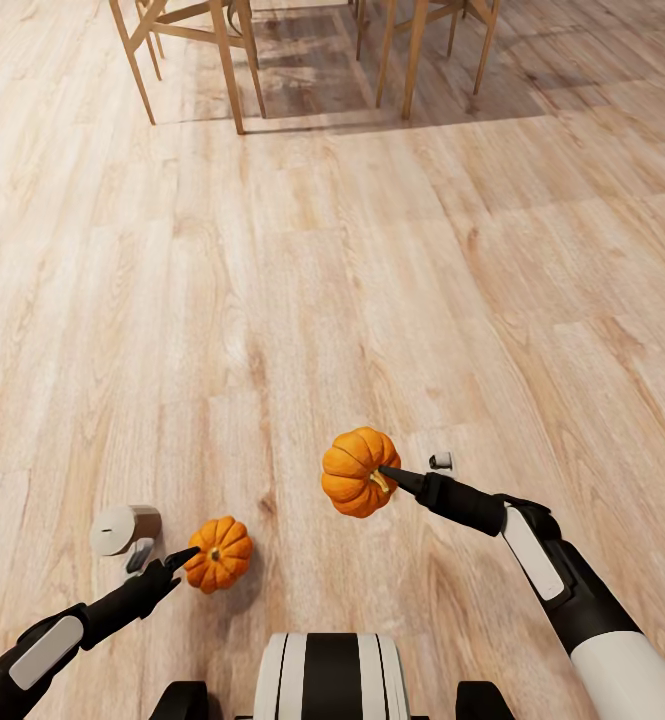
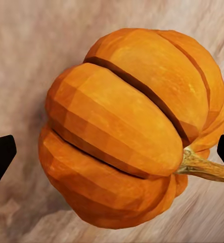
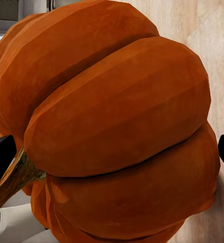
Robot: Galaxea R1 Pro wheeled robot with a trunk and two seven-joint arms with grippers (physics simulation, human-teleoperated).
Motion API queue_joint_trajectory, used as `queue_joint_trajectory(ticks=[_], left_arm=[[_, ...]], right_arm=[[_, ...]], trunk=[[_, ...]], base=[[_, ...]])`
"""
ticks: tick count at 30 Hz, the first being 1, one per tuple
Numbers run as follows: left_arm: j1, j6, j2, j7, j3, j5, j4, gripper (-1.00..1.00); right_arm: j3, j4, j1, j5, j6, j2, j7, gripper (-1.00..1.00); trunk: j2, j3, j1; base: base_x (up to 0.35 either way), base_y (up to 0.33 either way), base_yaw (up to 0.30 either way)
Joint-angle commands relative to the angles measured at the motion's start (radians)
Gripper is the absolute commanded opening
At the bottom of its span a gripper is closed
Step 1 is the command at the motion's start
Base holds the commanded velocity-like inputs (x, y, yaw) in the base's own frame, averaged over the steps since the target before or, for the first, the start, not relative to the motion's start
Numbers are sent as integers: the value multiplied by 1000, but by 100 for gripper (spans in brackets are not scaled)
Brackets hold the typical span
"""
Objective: Place each of the two pumpkins and all three candles from the living room inside a cabinet in the living room (use any cabinet), then make sure every cabinet is closed, and position the cauldron so it is next to a table in the living room.
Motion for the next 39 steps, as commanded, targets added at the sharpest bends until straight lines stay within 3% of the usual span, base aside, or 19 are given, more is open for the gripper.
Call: queue_joint_trajectory(ticks=[1,14,22,39], left_arm=[[-1,5,1,-1,-5,10,0,100],[-1,-27,-2,0,-6,10,0,100],[-1,-59,-12,85,-17,9,0,100],[-1,-66,-14,87,-22,7,-1,100]], right_arm=[[2,0,0,-8,7,-1,-1,-100],[2,0,0,-8,7,-1,-1,-100],[2,-1,0,-8,7,-1,-1,-100],[2,-1,0,-8,7,-1,-1,-100]], trunk=[[0,-1,0],[-1,-12,1],[-1,-12,1],[-1,-20,2]], base=[[2,0,0],[0,0,0],[0,0,0],[-36,0,0]])
